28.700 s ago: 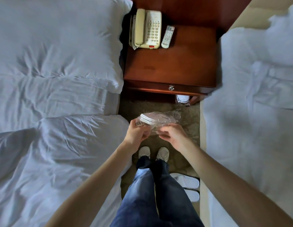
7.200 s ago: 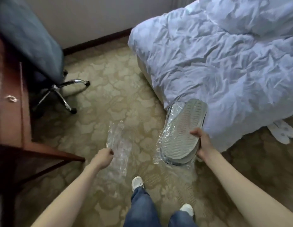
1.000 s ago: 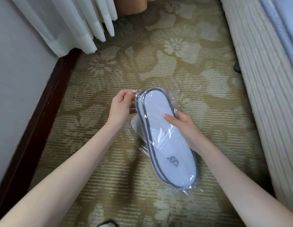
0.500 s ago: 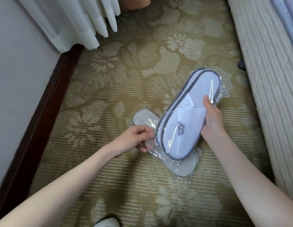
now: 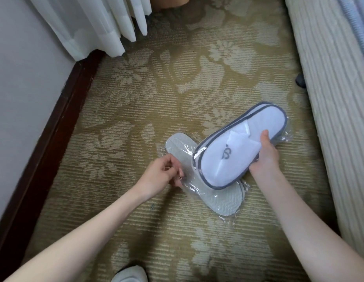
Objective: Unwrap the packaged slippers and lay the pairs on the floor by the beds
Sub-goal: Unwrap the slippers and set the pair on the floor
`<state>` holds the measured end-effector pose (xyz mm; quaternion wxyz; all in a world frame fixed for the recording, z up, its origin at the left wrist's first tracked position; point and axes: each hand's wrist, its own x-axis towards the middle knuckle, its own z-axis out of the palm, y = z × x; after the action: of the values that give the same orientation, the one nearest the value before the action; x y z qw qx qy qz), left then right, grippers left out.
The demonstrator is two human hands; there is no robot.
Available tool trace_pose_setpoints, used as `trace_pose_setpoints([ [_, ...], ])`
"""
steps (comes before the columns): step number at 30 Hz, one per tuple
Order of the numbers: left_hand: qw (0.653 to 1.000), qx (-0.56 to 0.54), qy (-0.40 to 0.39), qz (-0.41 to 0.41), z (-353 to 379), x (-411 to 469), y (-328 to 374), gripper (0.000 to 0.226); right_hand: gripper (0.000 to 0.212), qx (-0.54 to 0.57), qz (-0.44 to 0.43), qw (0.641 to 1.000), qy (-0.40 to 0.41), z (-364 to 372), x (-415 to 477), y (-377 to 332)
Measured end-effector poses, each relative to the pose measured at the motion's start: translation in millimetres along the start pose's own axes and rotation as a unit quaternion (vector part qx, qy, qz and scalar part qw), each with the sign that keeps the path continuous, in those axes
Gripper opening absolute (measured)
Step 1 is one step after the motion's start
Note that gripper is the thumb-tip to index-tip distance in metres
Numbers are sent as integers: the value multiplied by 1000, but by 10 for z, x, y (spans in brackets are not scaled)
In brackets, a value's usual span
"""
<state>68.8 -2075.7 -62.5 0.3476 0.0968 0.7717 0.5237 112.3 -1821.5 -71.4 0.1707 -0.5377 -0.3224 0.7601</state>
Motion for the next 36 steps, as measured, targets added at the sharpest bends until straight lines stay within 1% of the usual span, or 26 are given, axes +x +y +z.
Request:
trace_pose_setpoints([
  [2,997,10,71,4,-28,42,-16,11,30,8,24,1000,7,-8,10,23],
  [4,990,25,140,15,-30,62,-12,9,40,13,40,999,-5,-1,20,48],
  [5,984,51,167,34,-25,66,-6,9,45,16,47,999,-12,5,23,56],
  [7,960,143,213,110,-7,49,10,16,49,24,57,998,-21,30,14,42],
  [9,913,239,253,211,-10,36,21,24,49,36,63,997,-26,49,9,20],
  [11,865,309,248,308,-42,24,16,25,50,52,67,996,-30,53,23,19],
  [12,857,320,221,338,-49,16,9,25,51,59,69,995,-35,58,26,26],
  [13,864,318,183,345,-39,4,2,26,51,63,69,995,-41,67,23,36],
  [14,882,304,147,329,-18,-10,0,26,50,65,69,994,-45,79,12,47],
  [15,907,278,121,291,16,-19,0,24,49,65,67,995,-47,95,-2,57],
  [16,939,232,108,231,54,-33,4,20,47,67,61,995,-47,110,-15,64],
  [17,969,162,98,158,86,-47,18,17,45,69,52,995,-47,123,-26,69],
  [18,990,74,83,91,116,-53,31,17,42,73,42,995,-48,134,-35,73],
  [19,997,-18,65,44,138,-50,28,20,40,76,34,995,-53,143,-44,81],
  [20,994,-91,50,22,150,-38,10,21,39,79,28,995,-60,152,-55,88],
  [21,990,-135,41,18,157,-21,-10,21,38,80,23,994,-70,160,-69,95],
  [23,986,-164,38,17,161,14,-34,24,37,76,12,993,-94,189,-103,111],
  [24,983,-176,43,3,165,34,-51,30,38,73,10,991,-108,205,-118,122],
  [26,974,-219,56,-31,168,70,-103,45,38,60,22,989,-137,231,-155,137],
  [28,962,-264,69,-33,139,78,-135,49,37,42,40,987,-149,237,-188,127],
  [31,958,-271,98,3,-29,94,-208,44,40,40,33,990,-128,201,-162,7],
  [33,954,-276,121,10,-189,105,-251,32,40,45,12,993,-112,155,-120,-94],
  [34,951,-281,126,11,-257,109,-272,26,38,40,4,994,-101,127,-101,-123],
  [36,950,-286,127,15,-352,106,-291,20,27,29,0,998,-62,70,-79,-134],
])
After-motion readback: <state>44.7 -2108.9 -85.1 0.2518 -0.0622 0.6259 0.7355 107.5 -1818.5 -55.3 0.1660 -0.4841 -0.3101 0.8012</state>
